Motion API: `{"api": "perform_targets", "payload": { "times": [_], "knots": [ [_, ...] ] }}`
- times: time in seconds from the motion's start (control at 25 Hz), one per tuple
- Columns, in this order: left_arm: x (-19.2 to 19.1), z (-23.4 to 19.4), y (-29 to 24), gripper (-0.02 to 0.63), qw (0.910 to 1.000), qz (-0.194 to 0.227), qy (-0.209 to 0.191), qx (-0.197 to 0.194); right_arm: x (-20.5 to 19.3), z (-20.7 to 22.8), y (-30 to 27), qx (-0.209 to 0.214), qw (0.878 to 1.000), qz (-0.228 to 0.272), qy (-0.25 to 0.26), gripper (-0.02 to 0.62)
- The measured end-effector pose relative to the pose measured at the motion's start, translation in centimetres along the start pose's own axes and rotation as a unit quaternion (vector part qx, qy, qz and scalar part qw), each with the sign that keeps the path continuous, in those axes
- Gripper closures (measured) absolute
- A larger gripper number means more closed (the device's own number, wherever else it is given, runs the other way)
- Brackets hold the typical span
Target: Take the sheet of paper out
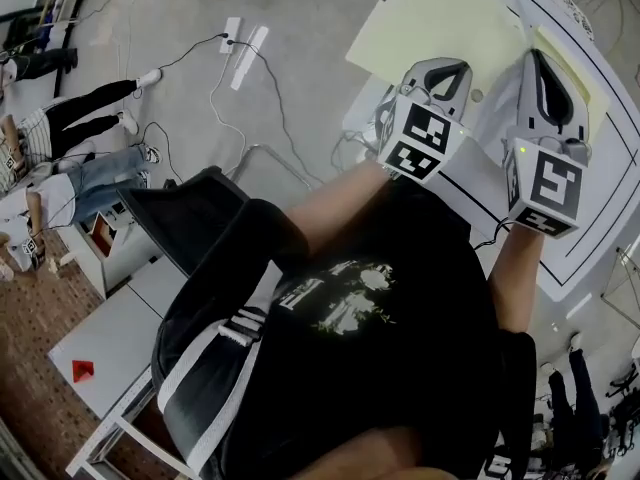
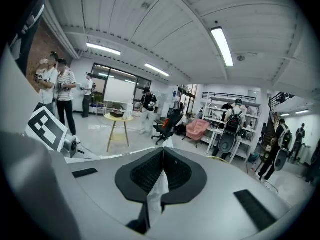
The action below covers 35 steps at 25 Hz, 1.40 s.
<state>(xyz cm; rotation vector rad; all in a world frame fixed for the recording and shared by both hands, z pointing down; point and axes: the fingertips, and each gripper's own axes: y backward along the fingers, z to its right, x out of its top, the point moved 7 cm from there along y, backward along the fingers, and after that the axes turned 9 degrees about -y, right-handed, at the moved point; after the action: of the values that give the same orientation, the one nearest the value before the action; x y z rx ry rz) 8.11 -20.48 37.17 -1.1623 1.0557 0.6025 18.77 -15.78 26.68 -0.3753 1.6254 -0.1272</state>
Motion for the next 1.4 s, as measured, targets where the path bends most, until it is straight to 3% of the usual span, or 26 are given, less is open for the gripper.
{"api": "perform_targets", "payload": {
  "times": [0.52,0.72,1.4],
  "knots": [
    [3.5,8.0,-1.5,0.612,0.9941,0.020,-0.048,-0.096,1.0,4.1,8.5,-0.083,0.996,0.021,-0.025,0.594],
    [4.1,12.1,-2.0,0.612,0.9910,0.021,-0.058,-0.118,-0.9,7.1,11.9,-0.113,0.993,0.023,-0.025,0.594],
    [6.5,24.3,-3.4,0.612,0.9853,0.003,-0.087,-0.147,-5.1,15.2,21.5,-0.132,0.989,0.011,-0.069,0.594]
  ]
}}
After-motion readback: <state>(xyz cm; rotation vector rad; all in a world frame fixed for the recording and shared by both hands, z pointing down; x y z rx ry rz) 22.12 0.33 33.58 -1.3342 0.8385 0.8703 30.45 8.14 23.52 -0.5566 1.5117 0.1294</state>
